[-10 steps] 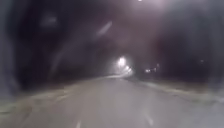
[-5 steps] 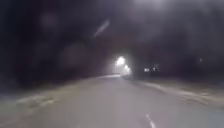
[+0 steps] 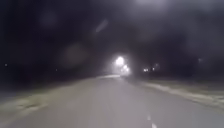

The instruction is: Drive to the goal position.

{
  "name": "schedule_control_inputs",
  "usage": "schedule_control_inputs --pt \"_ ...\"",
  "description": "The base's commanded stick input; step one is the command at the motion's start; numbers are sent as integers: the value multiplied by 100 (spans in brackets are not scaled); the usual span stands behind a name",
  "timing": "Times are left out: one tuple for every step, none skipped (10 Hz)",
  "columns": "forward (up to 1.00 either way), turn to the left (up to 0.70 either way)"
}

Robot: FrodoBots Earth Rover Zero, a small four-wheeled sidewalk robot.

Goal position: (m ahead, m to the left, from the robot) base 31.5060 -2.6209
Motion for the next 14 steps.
schedule_control_inputs --pt "100 8" --pt "100 9" --pt "100 9" --pt "100 10" --pt "100 10" --pt "100 10" --pt "100 10" --pt "100 10" --pt "100 9" --pt "100 8" --pt "100 6" --pt "100 4" --pt "100 4" --pt "100 4"
